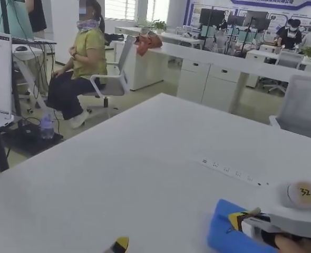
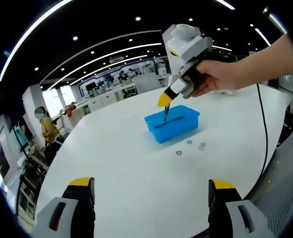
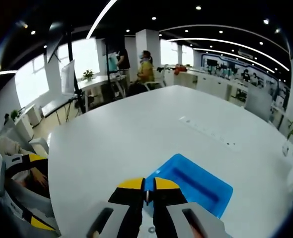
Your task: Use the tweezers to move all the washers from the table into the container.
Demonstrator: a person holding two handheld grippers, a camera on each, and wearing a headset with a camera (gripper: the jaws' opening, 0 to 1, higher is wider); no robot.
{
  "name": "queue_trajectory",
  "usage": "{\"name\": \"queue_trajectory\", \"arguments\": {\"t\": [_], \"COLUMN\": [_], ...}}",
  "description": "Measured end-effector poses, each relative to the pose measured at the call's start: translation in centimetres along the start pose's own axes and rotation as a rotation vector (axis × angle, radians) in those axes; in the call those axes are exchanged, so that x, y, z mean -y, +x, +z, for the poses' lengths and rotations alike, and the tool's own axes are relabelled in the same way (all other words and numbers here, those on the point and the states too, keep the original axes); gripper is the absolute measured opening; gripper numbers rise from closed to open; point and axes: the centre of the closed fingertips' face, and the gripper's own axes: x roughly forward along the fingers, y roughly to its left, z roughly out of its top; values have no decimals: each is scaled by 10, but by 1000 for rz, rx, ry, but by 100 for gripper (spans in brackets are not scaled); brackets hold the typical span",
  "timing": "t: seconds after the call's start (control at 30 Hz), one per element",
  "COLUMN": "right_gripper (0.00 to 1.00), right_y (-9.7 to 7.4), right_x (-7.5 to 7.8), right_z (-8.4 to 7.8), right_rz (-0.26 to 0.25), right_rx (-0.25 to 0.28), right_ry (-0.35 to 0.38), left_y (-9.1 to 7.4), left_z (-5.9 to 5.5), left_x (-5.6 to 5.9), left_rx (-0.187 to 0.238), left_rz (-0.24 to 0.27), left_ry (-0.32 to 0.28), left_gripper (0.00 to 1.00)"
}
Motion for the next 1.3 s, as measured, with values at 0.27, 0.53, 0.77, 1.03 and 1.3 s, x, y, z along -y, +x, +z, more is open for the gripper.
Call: {"name": "queue_trajectory", "arguments": {"t": [0.27, 0.53, 0.77, 1.03, 1.3], "right_gripper": [3, 3, 3, 3, 3], "right_y": [-9, -1, 11, 20, 24], "right_x": [-18, -30, -39, -39, -37], "right_z": [-16, -47, -70, -77, -79], "right_rz": [38, 63, 81, 73, 67], "right_rx": [-3, -69, -132, -169, -176], "right_ry": [33, 29, 36, -12, -23], "left_y": [0, 1, 1, 0, 0], "left_z": [1, 0, -1, 2, 1], "left_x": [0, 1, 1, -4, -2], "left_rx": [6, 1, -8, 11, 9], "left_rz": [0, -2, -2, 15, 12], "left_ry": [0, 3, 3, -24, -18], "left_gripper": [98, 97, 98, 99, 99]}}
